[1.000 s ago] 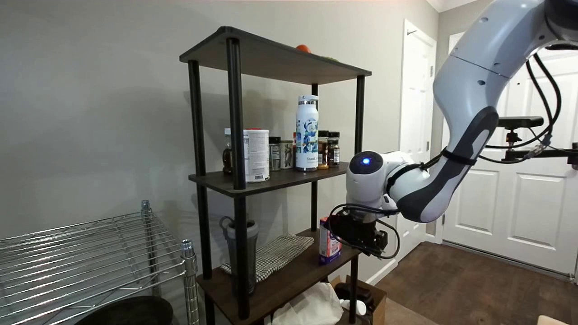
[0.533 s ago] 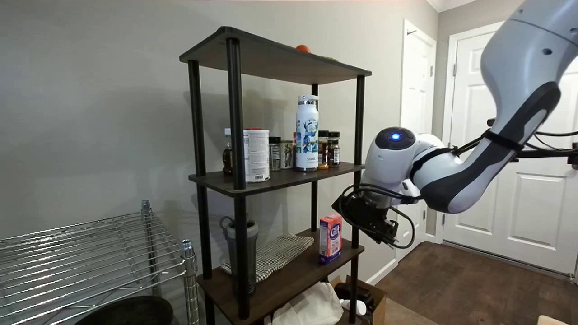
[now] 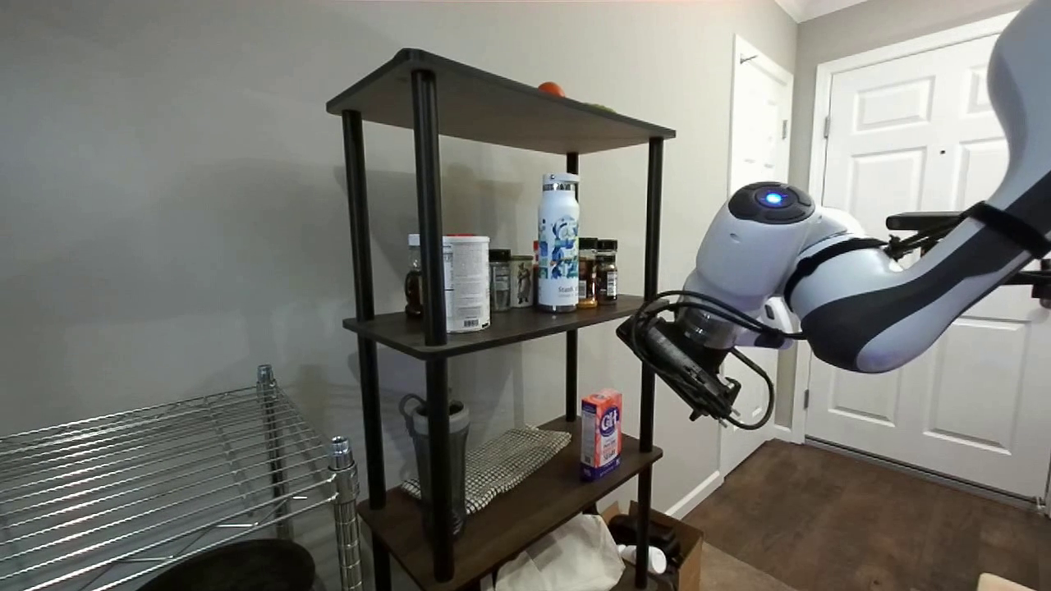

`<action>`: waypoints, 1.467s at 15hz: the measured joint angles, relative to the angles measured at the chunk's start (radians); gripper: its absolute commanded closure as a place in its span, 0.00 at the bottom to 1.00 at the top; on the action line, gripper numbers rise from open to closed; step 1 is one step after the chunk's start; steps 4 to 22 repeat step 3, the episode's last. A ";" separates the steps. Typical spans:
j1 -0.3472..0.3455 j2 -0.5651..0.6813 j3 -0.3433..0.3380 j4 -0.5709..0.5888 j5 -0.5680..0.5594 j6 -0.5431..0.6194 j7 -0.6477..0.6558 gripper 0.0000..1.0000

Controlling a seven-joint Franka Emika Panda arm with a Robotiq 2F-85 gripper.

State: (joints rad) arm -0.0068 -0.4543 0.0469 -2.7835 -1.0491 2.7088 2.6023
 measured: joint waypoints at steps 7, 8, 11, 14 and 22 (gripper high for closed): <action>0.000 -0.002 0.004 0.009 0.009 0.000 0.000 0.00; 0.000 -0.002 0.004 0.009 0.009 0.000 0.000 0.00; 0.000 -0.002 0.004 0.009 0.009 0.000 0.000 0.00; 0.000 -0.002 0.004 0.009 0.009 0.000 0.000 0.00; 0.000 -0.002 0.004 0.009 0.009 0.000 0.000 0.00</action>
